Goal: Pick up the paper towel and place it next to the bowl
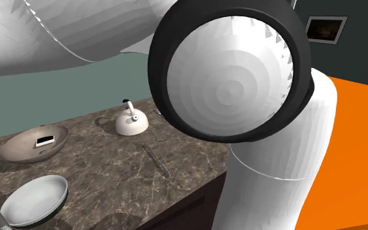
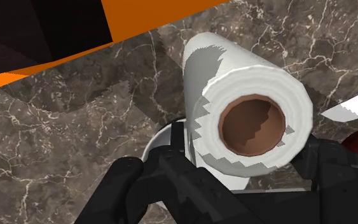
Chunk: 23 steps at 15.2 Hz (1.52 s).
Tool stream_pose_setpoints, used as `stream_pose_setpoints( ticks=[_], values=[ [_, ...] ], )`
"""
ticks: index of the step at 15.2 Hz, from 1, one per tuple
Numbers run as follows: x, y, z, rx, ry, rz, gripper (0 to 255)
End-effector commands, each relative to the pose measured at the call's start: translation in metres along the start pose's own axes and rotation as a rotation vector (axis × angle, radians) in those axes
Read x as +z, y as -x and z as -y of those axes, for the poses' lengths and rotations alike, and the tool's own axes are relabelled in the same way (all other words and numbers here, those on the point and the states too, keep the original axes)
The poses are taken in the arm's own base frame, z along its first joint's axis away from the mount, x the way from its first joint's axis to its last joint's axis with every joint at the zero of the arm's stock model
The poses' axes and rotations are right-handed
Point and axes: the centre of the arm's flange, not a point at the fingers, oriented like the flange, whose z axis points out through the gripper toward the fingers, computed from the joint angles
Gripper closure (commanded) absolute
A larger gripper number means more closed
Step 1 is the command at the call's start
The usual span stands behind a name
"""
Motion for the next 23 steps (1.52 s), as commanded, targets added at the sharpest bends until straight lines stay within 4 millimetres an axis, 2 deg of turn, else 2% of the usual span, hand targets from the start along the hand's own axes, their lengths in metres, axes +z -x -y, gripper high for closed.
stream_pose_setpoints(
  ticks=[1, 18, 23],
  values=[
    [0.012, 0.0, 0.0, 0.0, 0.0, 0.0, 255],
    [0.101, -0.003, -0.004, 0.0, 0.0, 0.0, 255],
    [0.101, -0.003, -0.004, 0.0, 0.0, 0.0, 255]
  ],
)
